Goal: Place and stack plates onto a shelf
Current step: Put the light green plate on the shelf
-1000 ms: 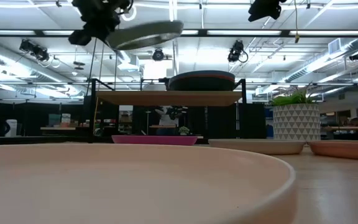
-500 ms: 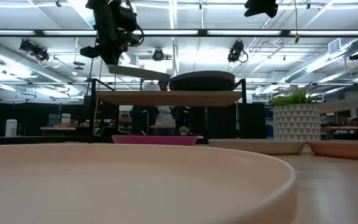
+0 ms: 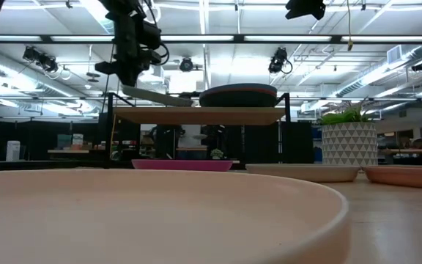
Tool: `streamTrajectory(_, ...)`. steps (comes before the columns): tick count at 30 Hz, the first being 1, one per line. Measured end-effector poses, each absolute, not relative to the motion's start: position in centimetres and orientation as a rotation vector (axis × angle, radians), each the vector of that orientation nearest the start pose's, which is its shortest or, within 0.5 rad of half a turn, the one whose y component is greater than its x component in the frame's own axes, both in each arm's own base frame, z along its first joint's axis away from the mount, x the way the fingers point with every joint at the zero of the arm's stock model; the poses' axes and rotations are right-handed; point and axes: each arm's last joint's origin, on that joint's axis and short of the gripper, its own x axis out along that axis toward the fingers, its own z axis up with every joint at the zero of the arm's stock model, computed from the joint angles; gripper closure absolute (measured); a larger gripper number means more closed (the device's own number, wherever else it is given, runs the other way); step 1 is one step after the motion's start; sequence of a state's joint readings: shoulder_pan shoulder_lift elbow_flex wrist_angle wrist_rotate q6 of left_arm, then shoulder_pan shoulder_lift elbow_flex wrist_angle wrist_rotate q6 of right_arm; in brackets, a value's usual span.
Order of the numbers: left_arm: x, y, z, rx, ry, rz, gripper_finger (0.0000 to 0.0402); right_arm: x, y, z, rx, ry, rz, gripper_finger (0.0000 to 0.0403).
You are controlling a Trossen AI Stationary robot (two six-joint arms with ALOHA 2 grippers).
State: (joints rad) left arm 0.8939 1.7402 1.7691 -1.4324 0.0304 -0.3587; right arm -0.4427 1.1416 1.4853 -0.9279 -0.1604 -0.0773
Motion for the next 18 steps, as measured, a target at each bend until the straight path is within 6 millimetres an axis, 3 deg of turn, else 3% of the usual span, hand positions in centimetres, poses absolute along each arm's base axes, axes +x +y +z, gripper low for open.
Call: streamTrajectory(18,21.44,25.77,32.83,-0.948,1.131,0.939,0.0384,18.35,-8.19,42.94,0.098,0.57,-0.253,0.0235)
